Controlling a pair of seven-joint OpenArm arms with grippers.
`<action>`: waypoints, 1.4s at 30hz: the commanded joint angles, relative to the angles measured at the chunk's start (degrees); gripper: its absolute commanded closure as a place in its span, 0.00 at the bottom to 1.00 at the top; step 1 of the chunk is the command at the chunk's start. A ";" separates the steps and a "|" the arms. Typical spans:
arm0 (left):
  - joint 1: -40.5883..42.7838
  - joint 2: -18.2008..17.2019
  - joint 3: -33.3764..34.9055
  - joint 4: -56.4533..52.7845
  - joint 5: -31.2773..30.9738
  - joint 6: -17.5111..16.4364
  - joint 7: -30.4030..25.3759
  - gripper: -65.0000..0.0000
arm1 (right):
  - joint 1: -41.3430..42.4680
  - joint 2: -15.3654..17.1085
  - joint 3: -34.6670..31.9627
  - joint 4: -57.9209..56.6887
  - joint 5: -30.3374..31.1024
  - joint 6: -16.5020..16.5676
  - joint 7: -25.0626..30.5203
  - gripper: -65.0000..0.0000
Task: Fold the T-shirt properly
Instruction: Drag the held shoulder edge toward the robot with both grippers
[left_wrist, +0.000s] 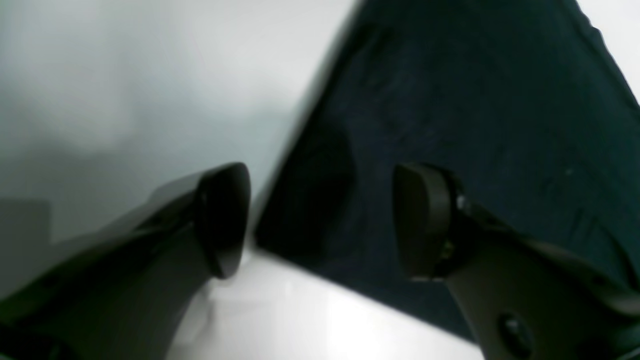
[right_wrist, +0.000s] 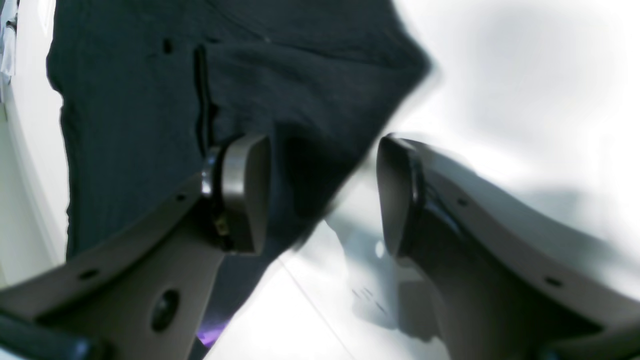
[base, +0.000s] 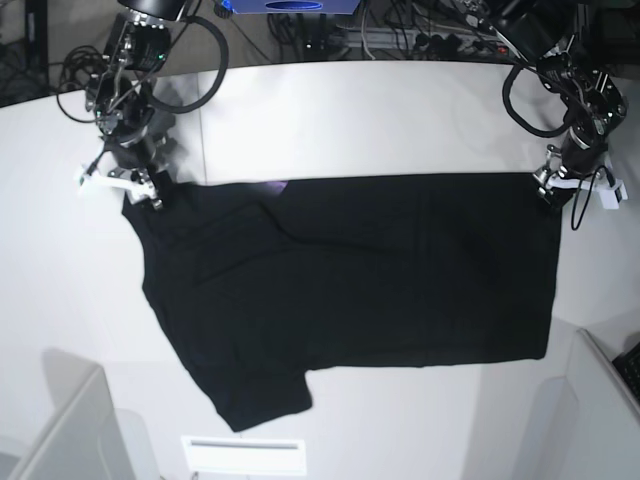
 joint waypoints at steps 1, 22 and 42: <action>0.35 -0.57 0.43 0.43 -0.20 -0.03 -0.08 0.38 | 0.09 0.09 0.02 0.10 -0.19 -0.43 -0.55 0.50; 0.53 -0.66 1.13 -2.65 -0.20 -0.03 -0.43 1.00 | 2.20 2.47 0.02 -3.59 -0.19 0.97 1.47 0.98; 9.93 -3.83 1.39 2.62 -0.55 -0.20 -0.34 1.00 | -7.91 2.55 0.11 6.34 0.17 3.35 1.03 1.00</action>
